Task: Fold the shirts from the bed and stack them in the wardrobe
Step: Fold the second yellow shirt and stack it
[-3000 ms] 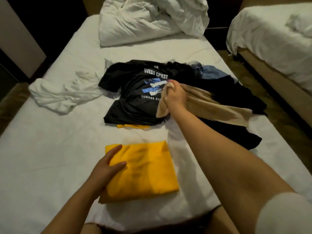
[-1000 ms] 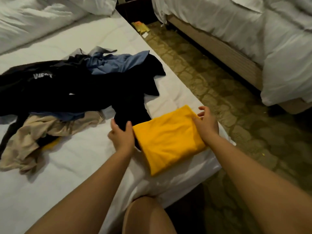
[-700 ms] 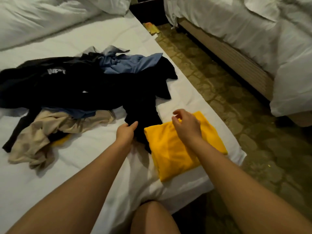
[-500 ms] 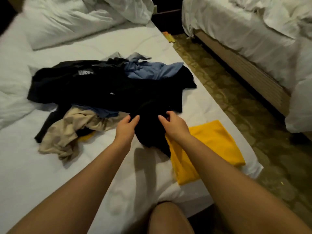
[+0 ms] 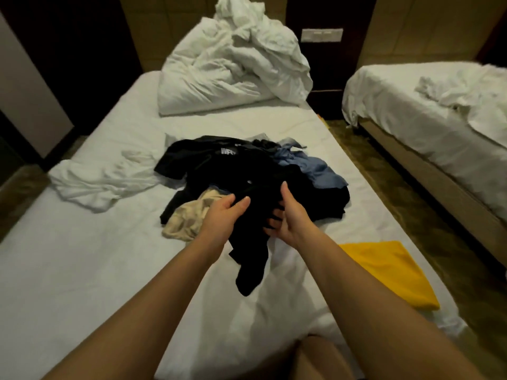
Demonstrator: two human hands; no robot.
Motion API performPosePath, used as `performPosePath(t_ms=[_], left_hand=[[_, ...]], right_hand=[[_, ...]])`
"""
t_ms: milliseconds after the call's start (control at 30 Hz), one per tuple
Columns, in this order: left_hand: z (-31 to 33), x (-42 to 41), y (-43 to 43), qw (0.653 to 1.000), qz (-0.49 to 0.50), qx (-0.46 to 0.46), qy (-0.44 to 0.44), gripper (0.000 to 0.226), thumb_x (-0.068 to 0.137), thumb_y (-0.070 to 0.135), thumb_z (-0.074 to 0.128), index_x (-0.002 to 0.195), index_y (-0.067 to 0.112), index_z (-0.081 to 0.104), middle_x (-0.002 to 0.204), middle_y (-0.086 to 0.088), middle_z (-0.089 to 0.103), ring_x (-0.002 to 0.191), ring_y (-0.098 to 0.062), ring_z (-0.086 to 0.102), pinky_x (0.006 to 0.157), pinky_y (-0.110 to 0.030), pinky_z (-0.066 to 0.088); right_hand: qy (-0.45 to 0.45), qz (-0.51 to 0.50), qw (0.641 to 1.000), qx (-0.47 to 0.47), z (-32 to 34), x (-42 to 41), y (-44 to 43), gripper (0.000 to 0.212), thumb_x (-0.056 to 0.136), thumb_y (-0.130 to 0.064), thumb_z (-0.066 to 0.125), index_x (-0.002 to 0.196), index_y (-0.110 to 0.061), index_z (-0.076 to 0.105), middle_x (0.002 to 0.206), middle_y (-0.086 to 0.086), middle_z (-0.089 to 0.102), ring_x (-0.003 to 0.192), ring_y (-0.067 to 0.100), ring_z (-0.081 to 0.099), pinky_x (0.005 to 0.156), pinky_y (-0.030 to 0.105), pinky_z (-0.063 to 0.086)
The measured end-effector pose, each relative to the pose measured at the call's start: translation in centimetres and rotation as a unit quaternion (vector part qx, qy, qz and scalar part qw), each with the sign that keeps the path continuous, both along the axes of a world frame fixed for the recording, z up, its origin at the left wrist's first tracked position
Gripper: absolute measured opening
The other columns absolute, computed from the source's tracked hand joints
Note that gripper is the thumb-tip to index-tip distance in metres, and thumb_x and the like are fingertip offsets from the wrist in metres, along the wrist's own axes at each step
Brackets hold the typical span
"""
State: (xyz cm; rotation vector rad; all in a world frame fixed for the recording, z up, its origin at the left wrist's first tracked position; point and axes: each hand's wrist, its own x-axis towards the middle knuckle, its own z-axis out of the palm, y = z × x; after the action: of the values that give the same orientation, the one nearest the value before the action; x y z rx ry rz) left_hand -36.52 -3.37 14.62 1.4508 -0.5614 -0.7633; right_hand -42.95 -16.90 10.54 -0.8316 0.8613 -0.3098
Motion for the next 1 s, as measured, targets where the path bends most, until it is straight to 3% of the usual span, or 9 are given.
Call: performPosePath(t_ms=[133, 267, 367, 433, 533, 667, 733, 867, 1000], left_hand=[[0.3, -0.7, 4.1, 0.999, -0.038, 0.016, -0.015, 0.017, 0.093, 0.014, 0.053, 0.104, 0.007, 0.065, 0.102, -0.020, 0.067, 0.094, -0.029, 0.064, 0.086, -0.041, 0.050], [-0.1, 0.3, 7.6, 1.000, -0.017, 0.022, -0.011, 0.015, 0.094, 0.015, 0.052, 0.099, 0.015, 0.066, 0.093, -0.004, 0.070, 0.087, -0.014, 0.066, 0.073, -0.023, 0.052], [-0.4, 2.1, 8.9, 0.997, 0.022, 0.068, -0.029, 0.016, 0.094, 0.010, 0.052, 0.094, 0.020, 0.063, 0.092, 0.000, 0.067, 0.089, -0.014, 0.063, 0.074, -0.026, 0.052], [-0.8, 4.0, 9.3, 0.991, 0.043, 0.111, -0.068, 0.015, 0.092, 0.008, 0.053, 0.091, 0.019, 0.063, 0.092, -0.007, 0.065, 0.087, -0.019, 0.061, 0.077, -0.034, 0.052], [-0.3, 7.0, 9.2, 0.985, 0.069, 0.127, -0.090, 0.017, 0.090, 0.010, 0.055, 0.098, 0.023, 0.062, 0.098, -0.007, 0.065, 0.090, -0.020, 0.061, 0.075, -0.031, 0.049], [1.0, 9.6, 8.0, 0.987, 0.132, 0.061, -0.064, 0.020, 0.093, 0.018, 0.055, 0.111, 0.027, 0.052, 0.102, -0.005, 0.062, 0.092, -0.021, 0.062, 0.073, -0.030, 0.050], [1.1, 10.0, 7.6, 0.987, 0.150, 0.037, -0.051, 0.022, 0.095, 0.023, 0.052, 0.114, 0.031, 0.046, 0.102, 0.000, 0.059, 0.091, -0.018, 0.061, 0.076, -0.034, 0.049], [-0.2, 9.9, 8.3, 0.983, 0.175, 0.046, -0.038, 0.039, 0.095, 0.029, 0.050, 0.132, 0.031, 0.037, 0.111, -0.001, 0.054, 0.101, -0.022, 0.058, 0.084, -0.039, 0.049], [-2.1, 9.6, 9.2, 0.980, 0.181, 0.081, -0.004, 0.052, 0.096, 0.029, 0.050, 0.143, 0.025, 0.029, 0.116, -0.002, 0.051, 0.107, -0.023, 0.054, 0.080, -0.035, 0.046]], right_hand=[[-0.004, -0.038, 0.999, 0.010, 0.5, 0.4, 2.1, 0.026, 0.089, -0.032, 0.061, 0.104, -0.010, 0.061, 0.091, 0.009, 0.065, 0.080, 0.024, 0.064, 0.058, 0.032, 0.056], [0.027, -0.025, 0.999, -0.016, 1.5, 1.9, 2.7, 0.019, 0.091, -0.001, 0.049, 0.106, -0.013, 0.047, 0.079, 0.012, 0.050, 0.063, 0.021, 0.052, 0.042, 0.026, 0.050], [0.058, -0.003, 0.992, -0.114, 3.9, 3.8, 2.0, 0.025, 0.090, 0.007, 0.039, 0.106, -0.012, 0.041, 0.080, 0.012, 0.043, 0.063, 0.021, 0.047, 0.050, 0.031, 0.042], [0.037, -0.009, 0.976, -0.214, 7.2, 6.2, 0.0, 0.042, 0.088, 0.010, 0.035, 0.126, -0.005, 0.043, 0.094, 0.016, 0.051, 0.072, 0.025, 0.053, 0.056, 0.029, 0.047], [-0.081, 0.011, 0.943, -0.324, 16.3, 10.6, -2.8, 0.070, 0.085, 0.015, 0.030, 0.142, -0.026, 0.037, 0.128, 0.011, 0.049, 0.100, 0.030, 0.057, 0.079, 0.031, 0.050], [-0.296, 0.092, 0.900, -0.307, 25.3, 14.1, -1.5, 0.065, 0.081, 0.022, 0.029, 0.114, -0.025, 0.057, 0.129, 0.011, 0.050, 0.111, 0.028, 0.055, 0.086, 0.033, 0.052], [-0.248, 0.103, 0.902, -0.339, 24.2, 15.3, -0.8, 0.064, 0.078, 0.019, 0.033, 0.123, -0.022, 0.053, 0.133, 0.014, 0.047, 0.114, 0.028, 0.054, 0.089, 0.033, 0.051], [-0.080, 0.183, 0.868, -0.455, 17.3, 15.0, -0.1, 0.063, 0.075, 0.009, 0.052, 0.136, -0.003, 0.042, 0.116, 0.015, 0.057, 0.090, 0.011, 0.059, 0.072, 0.021, 0.045], [0.087, 0.261, 0.856, -0.438, 9.9, 12.5, -0.3, 0.050, 0.095, -0.010, 0.051, 0.143, -0.011, 0.037, 0.143, 0.010, 0.042, 0.128, 0.025, 0.044, 0.093, 0.027, 0.039]])
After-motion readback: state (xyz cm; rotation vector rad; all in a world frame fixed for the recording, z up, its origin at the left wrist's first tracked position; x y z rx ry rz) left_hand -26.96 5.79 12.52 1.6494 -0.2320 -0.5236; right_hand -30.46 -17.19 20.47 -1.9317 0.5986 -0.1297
